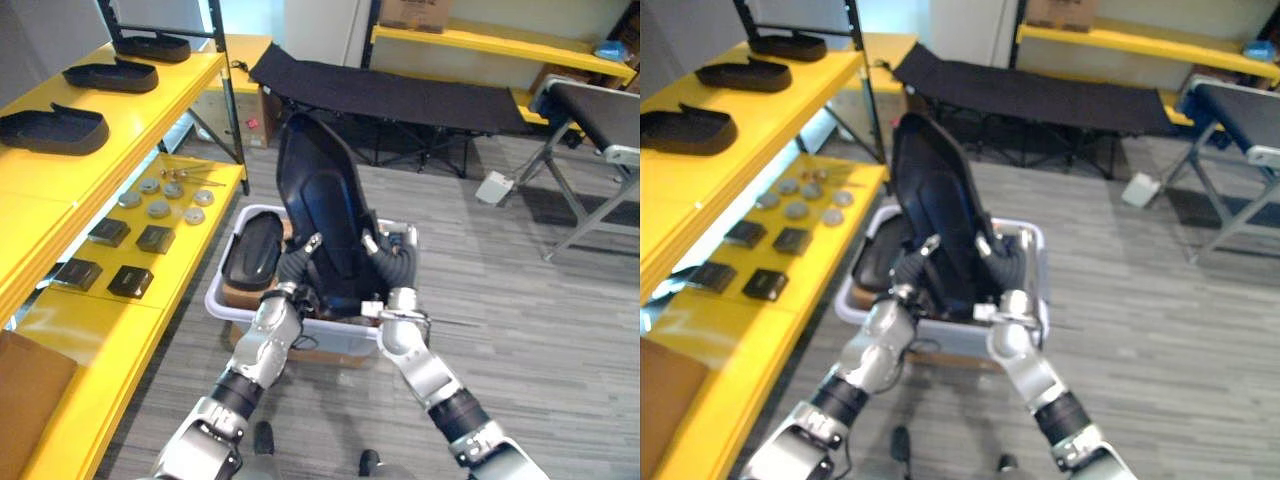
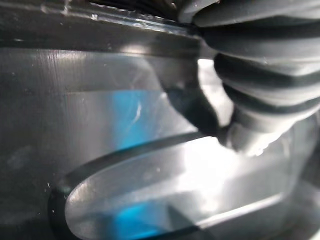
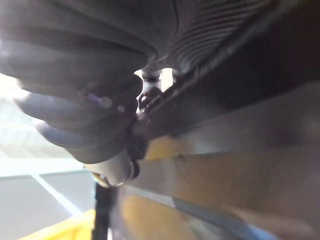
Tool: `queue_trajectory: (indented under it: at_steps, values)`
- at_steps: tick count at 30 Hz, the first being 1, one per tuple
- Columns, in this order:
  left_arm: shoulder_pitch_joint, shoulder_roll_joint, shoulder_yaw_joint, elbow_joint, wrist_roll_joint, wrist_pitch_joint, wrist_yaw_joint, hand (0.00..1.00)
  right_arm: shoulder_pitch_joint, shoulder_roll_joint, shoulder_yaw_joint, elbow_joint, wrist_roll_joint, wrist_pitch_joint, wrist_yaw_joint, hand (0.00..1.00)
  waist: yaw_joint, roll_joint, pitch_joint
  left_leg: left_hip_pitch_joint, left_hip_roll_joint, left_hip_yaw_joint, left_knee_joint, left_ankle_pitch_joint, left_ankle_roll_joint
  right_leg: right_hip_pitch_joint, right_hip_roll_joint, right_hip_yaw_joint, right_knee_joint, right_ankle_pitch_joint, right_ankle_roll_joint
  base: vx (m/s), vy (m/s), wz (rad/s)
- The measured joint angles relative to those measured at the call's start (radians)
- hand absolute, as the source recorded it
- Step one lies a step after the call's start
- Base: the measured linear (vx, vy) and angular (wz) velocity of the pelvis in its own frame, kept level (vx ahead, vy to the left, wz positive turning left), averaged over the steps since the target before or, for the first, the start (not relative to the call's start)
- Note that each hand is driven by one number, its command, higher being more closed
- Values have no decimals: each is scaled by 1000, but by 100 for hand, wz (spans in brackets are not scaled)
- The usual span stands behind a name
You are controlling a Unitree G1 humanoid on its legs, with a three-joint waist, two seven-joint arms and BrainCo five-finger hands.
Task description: Walk over and take plastic housings, then place them on the shelf
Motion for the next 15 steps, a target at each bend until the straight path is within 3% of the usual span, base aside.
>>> queue_trajectory:
  at_steps: [2,4,8,11,15]
  values:
    - [32,-1,9,-75,66,-2,37,100,28,-7,-15,-65,52,-2,41,0,0,1,0,0,-3,0,0,0,0,-2,0,-2,3,-1,-2,0,0,0]
    - [78,-4,27,-186,202,-20,99,100,70,-16,-43,-178,155,-11,106,0,-1,4,-3,1,-4,0,0,0,0,-2,1,-3,8,-4,-5,0,0,0]
    - [149,-7,63,-332,431,-82,154,100,177,-47,-103,-372,328,-49,282,0,0,22,-19,16,-4,3,-1,0,1,2,0,-1,19,-9,-7,-2,0,-2]
    - [209,-11,176,-341,498,-121,227,100,224,-63,-272,-448,470,-91,387,0,-22,45,-41,19,-1,3,-1,-3,-4,-2,2,0,26,-23,-5,-24,0,0]
    - [265,-6,250,-341,546,-122,312,100,283,-114,-352,-484,546,-91,485,0,-27,58,-52,20,1,6,-1,-7,0,-2,3,1,21,-24,-6,-32,2,-2]
